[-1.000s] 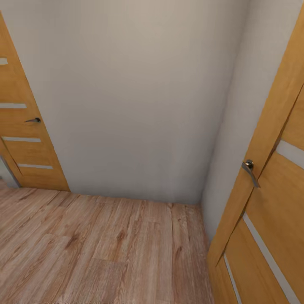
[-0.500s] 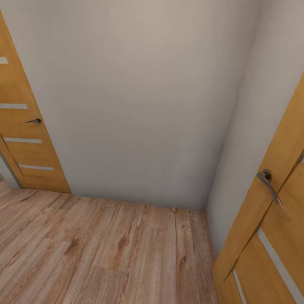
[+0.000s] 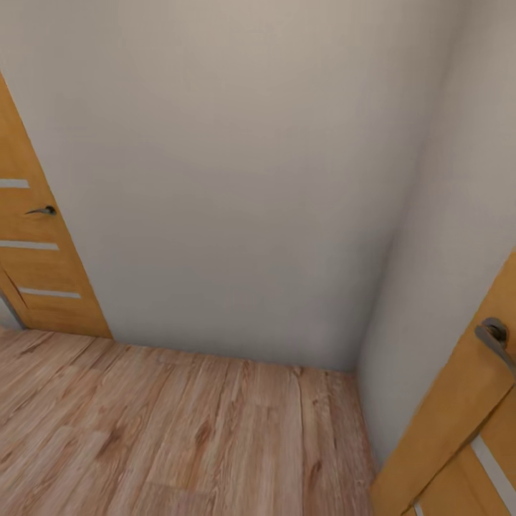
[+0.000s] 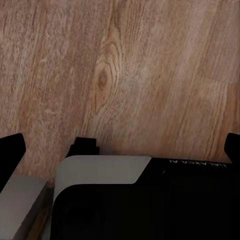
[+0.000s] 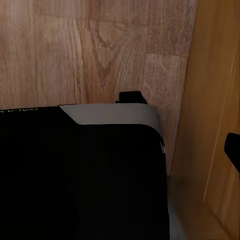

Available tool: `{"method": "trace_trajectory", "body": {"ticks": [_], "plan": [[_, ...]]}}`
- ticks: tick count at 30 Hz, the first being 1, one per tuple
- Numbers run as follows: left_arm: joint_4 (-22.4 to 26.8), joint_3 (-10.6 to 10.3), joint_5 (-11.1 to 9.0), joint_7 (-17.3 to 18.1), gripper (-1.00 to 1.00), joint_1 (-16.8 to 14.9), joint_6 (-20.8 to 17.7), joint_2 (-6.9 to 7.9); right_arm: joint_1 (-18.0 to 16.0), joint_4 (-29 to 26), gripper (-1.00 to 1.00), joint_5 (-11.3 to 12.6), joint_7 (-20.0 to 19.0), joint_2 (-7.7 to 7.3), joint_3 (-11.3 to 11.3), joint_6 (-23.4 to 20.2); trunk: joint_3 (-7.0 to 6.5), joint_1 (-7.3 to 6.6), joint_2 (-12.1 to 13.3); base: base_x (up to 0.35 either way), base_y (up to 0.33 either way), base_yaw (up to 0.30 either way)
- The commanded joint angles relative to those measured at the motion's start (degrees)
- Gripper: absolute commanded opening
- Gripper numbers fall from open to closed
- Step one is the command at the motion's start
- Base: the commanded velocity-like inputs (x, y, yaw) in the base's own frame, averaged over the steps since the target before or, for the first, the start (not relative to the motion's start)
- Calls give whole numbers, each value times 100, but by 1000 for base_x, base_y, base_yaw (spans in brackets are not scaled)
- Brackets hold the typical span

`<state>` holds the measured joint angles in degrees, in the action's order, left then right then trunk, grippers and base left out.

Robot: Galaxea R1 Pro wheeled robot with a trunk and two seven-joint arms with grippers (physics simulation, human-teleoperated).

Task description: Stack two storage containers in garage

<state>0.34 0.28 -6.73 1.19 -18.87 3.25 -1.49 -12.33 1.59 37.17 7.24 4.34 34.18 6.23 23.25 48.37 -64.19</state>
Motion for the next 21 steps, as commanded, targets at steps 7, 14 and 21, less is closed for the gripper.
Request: {"method": "trace_trajectory", "body": {"ticks": [7, 14, 21], "plan": [[-10, -1, -57, 12, 100, -3, 18, 8, -6, 17, 100, 37, 6, 12, 45, 39, 6, 3, -3, 322, 0, 2], [-14, -1, -57, 12, 100, -2, 18, 8, -6, 17, 100, 36, 6, 14, 45, 52, 6, 3, -3, 322, 0, 153], [-12, -1, -57, 12, 100, -2, 18, 8, -6, 17, 100, 36, 6, 14, 45, 54, 6, 3, -3, 322, 0, 257]]}}
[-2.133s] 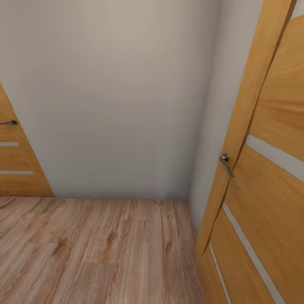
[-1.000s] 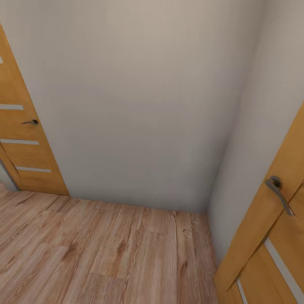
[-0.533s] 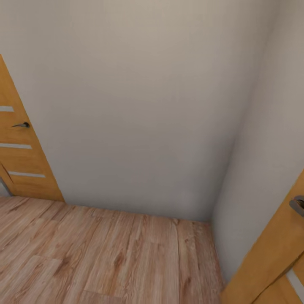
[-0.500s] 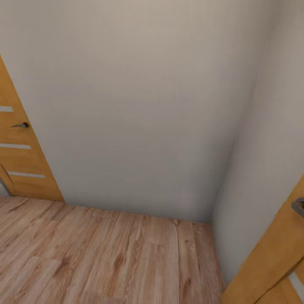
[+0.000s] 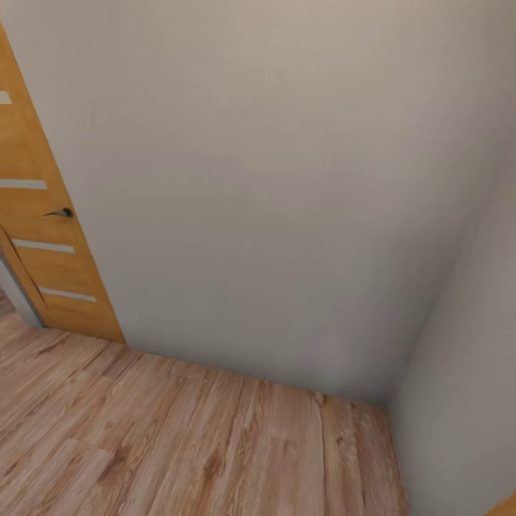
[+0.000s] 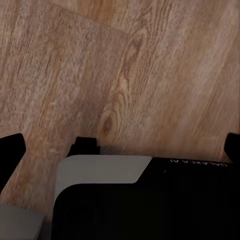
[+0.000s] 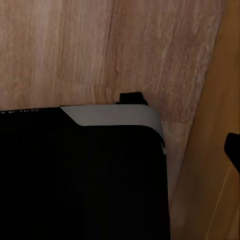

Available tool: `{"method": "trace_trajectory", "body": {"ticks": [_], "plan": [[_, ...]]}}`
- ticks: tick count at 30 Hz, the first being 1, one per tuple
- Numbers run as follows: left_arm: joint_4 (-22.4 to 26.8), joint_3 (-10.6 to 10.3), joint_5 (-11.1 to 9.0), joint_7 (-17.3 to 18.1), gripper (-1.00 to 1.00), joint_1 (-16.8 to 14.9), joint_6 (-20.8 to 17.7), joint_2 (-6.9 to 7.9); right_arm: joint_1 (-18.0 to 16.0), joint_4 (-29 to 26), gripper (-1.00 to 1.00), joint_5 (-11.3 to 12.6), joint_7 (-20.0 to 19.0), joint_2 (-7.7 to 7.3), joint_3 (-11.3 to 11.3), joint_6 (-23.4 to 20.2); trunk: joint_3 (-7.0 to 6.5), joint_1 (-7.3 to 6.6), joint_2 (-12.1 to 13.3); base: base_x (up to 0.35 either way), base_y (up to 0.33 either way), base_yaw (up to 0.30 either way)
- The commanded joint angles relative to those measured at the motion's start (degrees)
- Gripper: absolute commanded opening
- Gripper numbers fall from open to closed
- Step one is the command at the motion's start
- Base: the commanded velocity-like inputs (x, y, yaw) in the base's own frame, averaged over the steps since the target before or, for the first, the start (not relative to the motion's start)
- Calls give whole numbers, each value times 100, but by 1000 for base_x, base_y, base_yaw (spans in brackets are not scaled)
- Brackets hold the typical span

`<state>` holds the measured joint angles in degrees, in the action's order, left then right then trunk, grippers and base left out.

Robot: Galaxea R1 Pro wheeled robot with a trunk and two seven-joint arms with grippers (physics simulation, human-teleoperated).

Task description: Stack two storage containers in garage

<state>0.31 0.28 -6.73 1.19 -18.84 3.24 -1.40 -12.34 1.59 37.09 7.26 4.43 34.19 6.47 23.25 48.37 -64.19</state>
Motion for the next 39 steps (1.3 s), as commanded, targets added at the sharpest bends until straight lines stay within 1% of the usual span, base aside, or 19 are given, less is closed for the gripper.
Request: {"method": "trace_trajectory", "body": {"ticks": [1, 31, 39], "plan": [[-11, -1, -57, 12, 100, -6, 18, -1, -6, 17, 100, 44, 4, 5, 44, 31, 6, 3, -3, 322, 0, 267], [-13, -1, -57, 12, 100, -6, 18, 8, -6, 17, 100, 42, -5, 13, 44, -14, 6, 3, -3, 322, 0, 269], [-13, -1, -57, 12, 100, -6, 24, 13, -6, 17, 100, 10, -31, 13, 52, 4, 6, 3, -3, 290, 0, 270]]}}
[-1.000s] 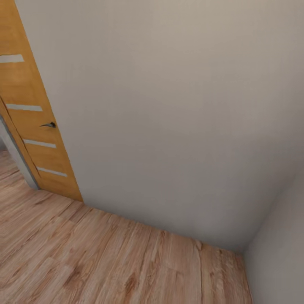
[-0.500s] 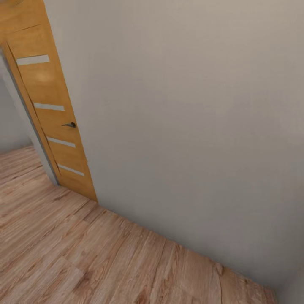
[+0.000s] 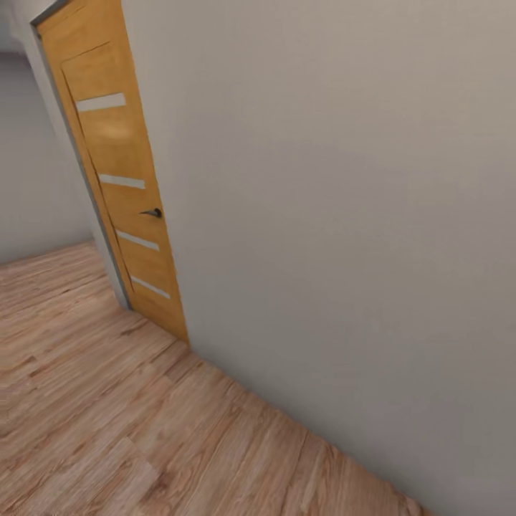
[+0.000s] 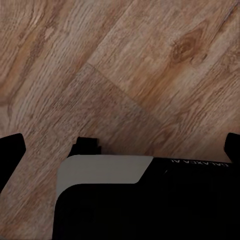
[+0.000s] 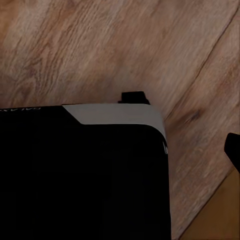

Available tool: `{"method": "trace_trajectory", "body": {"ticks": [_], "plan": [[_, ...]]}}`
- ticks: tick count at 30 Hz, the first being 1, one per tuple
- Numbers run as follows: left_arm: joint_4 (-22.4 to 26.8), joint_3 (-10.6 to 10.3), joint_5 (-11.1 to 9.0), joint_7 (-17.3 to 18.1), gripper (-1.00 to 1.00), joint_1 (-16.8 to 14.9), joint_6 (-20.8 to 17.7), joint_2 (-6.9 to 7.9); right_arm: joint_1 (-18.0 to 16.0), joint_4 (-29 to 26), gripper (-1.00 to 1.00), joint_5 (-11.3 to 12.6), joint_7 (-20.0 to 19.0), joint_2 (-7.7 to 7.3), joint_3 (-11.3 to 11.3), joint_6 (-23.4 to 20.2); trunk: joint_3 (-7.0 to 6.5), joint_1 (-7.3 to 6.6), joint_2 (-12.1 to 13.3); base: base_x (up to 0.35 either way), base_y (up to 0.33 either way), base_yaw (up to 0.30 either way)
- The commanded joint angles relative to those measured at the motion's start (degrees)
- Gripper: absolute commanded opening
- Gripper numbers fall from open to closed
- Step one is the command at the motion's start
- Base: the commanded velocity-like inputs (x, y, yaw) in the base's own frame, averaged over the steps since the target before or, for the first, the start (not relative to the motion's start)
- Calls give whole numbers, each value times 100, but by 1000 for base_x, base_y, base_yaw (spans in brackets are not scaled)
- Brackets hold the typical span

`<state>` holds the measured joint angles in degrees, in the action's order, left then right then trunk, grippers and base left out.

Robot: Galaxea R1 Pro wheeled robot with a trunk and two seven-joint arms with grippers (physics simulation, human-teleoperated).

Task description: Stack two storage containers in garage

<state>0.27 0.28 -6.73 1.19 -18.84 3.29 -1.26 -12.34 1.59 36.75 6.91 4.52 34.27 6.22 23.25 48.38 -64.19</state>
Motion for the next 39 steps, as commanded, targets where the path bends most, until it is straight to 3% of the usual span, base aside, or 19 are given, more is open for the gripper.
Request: {"method": "trace_trajectory", "body": {"ticks": [1, 28, 39], "plan": [[-9, -2, -57, 12, 100, -2, 20, 0, -6, 17, 100, 44, 7, 5, 45, 32, 6, 2, -3, 109, 0, 270], [-9, -2, -57, 12, 100, 3, 22, -6, -6, 17, 100, 43, 5, 5, 45, 37, 6, 2, -3, 15, 0, 271], [-9, -2, -57, 12, 100, 3, 22, -6, -6, 17, 100, 45, 6, 5, 45, 37, 6, 2, -3, 250, 0, 271]]}}
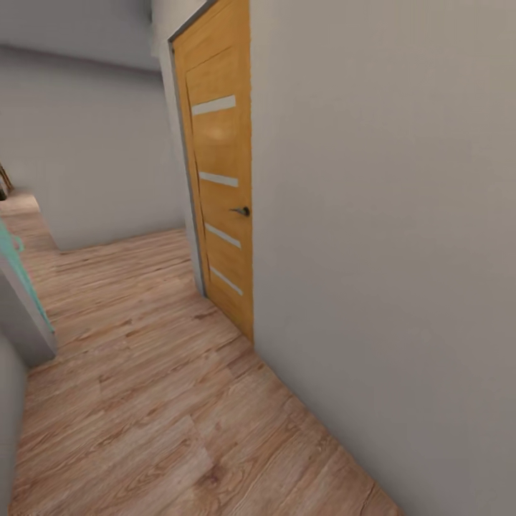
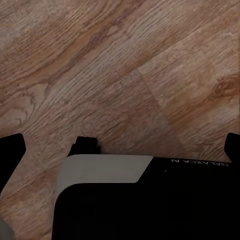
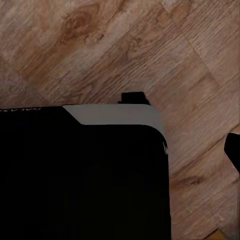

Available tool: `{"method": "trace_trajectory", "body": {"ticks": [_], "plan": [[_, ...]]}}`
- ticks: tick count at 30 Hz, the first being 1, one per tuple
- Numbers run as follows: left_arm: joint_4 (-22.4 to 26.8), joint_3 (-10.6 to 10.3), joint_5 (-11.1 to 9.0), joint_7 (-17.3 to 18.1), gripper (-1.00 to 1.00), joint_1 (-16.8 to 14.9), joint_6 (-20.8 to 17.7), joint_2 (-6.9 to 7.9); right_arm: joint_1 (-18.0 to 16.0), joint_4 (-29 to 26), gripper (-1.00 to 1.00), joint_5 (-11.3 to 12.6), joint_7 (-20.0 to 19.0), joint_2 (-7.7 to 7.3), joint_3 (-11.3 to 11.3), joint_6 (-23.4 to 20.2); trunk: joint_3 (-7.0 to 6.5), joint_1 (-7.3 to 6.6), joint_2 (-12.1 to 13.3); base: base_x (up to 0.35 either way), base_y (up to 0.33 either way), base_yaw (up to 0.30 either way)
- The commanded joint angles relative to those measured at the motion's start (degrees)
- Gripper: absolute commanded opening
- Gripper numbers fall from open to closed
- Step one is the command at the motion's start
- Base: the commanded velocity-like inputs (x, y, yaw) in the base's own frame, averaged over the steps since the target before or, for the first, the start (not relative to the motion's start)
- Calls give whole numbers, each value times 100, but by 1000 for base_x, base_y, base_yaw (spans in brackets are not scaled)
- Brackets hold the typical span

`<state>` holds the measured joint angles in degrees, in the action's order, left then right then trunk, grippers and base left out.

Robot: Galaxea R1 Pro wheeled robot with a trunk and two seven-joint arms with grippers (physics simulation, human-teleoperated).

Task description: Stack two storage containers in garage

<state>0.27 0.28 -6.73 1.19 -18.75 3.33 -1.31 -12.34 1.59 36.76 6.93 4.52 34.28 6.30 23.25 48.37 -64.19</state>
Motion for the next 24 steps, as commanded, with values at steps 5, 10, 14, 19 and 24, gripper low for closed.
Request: {"method": "trace_trajectory", "body": {"ticks": [5, 10, 14, 19, 24], "plan": [[-9, -1, -57, 12, 100, -4, 18, -1, -6, 17, 100, 44, 2, 5, 44, 31, 6, 3, -3, 315, 0, 271], [-9, -1, -57, 12, 100, -5, 17, -1, -6, 17, 100, 45, 2, 5, 44, 37, 6, 3, -3, 315, 0, 272], [-9, -1, -57, 10, 100, -6, 18, -1, -6, 17, 100, 48, 2, 5, 43, 38, 6, 3, -3, 303, 0, 274], [-9, -1, -57, 9, 100, -6, 18, -1, -6, 17, 100, 47, 4, 5, 43, 38, 6, 3, -3, 300, 0, 274], [-9, -1, -57, 11, 100, -6, 18, -1, -6, 17, 100, 45, 3, 5, 43, 38, 6, 3, -3, 299, 0, 274]]}}
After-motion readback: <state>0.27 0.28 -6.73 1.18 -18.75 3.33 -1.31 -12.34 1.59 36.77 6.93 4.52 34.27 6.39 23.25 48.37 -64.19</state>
